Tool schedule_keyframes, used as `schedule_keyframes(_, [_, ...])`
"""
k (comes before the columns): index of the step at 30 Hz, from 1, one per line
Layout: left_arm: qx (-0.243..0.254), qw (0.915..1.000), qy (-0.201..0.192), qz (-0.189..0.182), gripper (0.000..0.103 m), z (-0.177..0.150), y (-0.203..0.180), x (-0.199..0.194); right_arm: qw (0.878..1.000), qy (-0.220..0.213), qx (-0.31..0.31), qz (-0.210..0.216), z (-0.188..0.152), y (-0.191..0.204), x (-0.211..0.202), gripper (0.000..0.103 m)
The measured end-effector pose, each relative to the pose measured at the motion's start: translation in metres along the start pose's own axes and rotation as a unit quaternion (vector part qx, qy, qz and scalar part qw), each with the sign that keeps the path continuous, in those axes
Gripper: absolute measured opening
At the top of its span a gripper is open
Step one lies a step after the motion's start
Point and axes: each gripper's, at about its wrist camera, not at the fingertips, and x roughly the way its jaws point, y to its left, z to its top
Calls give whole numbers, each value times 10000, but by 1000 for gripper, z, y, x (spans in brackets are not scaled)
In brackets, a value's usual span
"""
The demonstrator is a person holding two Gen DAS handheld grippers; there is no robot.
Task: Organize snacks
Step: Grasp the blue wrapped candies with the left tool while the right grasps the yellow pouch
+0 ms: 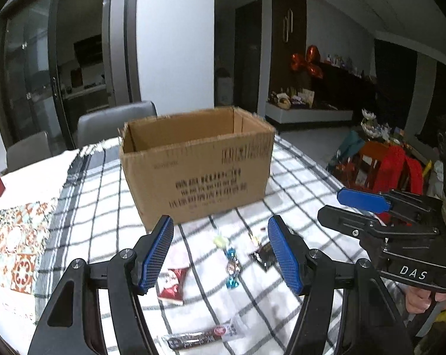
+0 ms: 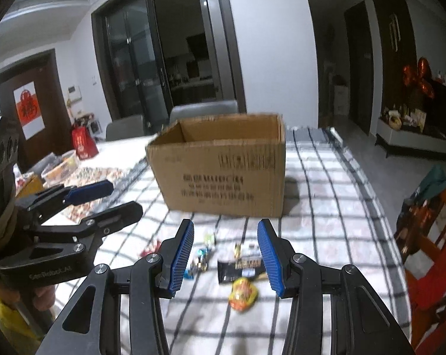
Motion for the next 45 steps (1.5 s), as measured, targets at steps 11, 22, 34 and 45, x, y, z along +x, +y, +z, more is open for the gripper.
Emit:
schedule_keyframes(11, [-14, 9968, 724, -335, 58, -31, 2, 41, 9962, 781, 394, 55, -34, -11, 32, 45])
schedule_keyframes(22, [-73, 9885, 1371, -631, 49, -47, -1, 82, 9917, 1198, 475, -5, -55, -17, 57, 45])
schedule_keyframes(34, [-111, 9815, 1789, -672, 37, -52, -2, 125, 9882, 1424, 563, 7, -63, -20, 80, 41])
schedule_keyframes(45, [-149, 9801, 1873, -642, 30, -53, 0, 140, 9877, 1469, 544, -32, -64, -19, 92, 34])
